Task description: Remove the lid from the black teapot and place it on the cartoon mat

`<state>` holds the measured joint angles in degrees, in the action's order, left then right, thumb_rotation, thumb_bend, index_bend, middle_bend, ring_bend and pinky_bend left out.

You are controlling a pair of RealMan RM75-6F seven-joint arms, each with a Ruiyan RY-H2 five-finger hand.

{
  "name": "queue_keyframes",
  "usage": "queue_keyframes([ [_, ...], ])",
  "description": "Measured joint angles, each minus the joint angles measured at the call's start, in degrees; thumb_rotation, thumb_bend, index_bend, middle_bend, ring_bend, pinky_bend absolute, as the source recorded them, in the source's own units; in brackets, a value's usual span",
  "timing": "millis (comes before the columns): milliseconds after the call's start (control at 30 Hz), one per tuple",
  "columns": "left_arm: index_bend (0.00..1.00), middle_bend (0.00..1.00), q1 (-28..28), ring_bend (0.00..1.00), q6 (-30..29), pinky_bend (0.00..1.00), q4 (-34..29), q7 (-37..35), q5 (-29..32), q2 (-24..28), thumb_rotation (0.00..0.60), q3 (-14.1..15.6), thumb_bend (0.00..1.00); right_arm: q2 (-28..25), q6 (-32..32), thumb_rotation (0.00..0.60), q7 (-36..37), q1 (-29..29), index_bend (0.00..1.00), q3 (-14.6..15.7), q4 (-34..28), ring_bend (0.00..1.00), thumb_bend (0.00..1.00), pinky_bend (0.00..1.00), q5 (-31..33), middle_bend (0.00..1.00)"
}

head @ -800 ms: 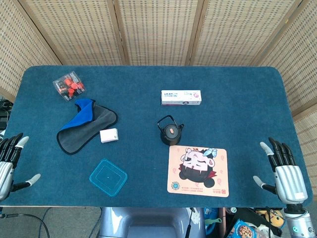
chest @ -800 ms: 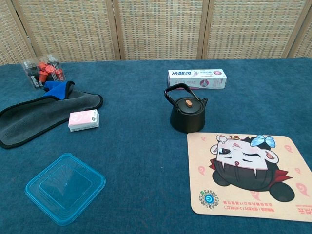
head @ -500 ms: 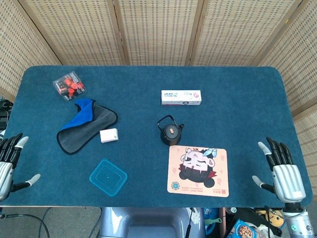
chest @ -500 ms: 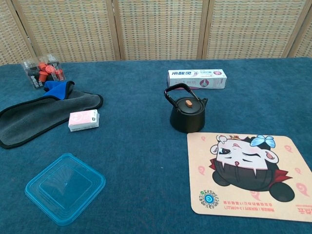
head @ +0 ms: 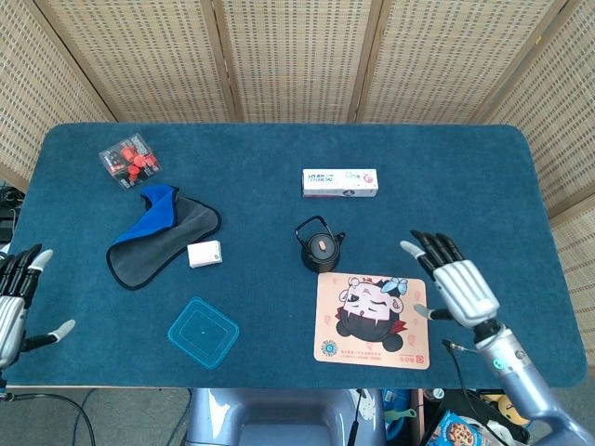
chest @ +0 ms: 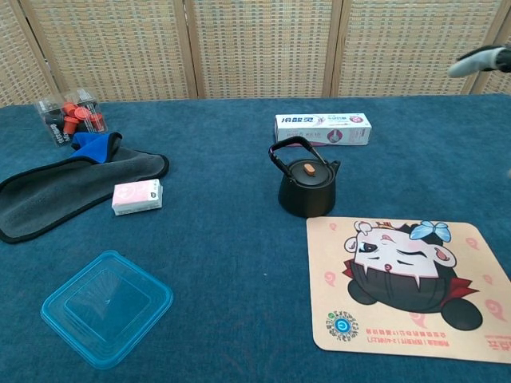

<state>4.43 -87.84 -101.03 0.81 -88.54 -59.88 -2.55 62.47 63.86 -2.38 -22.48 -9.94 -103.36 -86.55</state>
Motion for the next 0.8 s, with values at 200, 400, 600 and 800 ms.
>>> queue_keyframes([
  [200,0.0,0.0,0.35,0.0,0.75,0.0,0.34,-0.27,1.57,0.0,0.6,-0.64,0.07,2.88,-4.6,0.6,-5.69,-5.36,0.3,-3.8,-0.56,0.0,0.09,0.0,9.93,0.0],
  [400,0.0,0.0,0.71,0.0,1.47,0.0,0.72,0.31,3.35,-0.29,0.6,-1.35,0.07,7.49,-7.41,0.6,-14.39,-11.76,0.34,-7.11,-0.36,0.0,0.13,0.0,28.64,0.0],
  [600,0.0,0.0,1.06,0.0,2.3,0.0,0.99,-0.06,4.43,-0.28,0.6,-1.71,0.07,14.16,-7.03,0.6,-24.98,-19.8,0.39,-9.11,1.39,0.0,0.2,0.0,45.75,0.0],
  [800,0.0,0.0,1.65,0.0,3.89,0.0,1.6,-0.95,6.37,-0.19,0.6,-2.27,0.07,22.93,-2.35,0.6,-32.82,-27.83,0.45,-11.2,4.68,0.0,0.25,0.0,59.01,0.0],
])
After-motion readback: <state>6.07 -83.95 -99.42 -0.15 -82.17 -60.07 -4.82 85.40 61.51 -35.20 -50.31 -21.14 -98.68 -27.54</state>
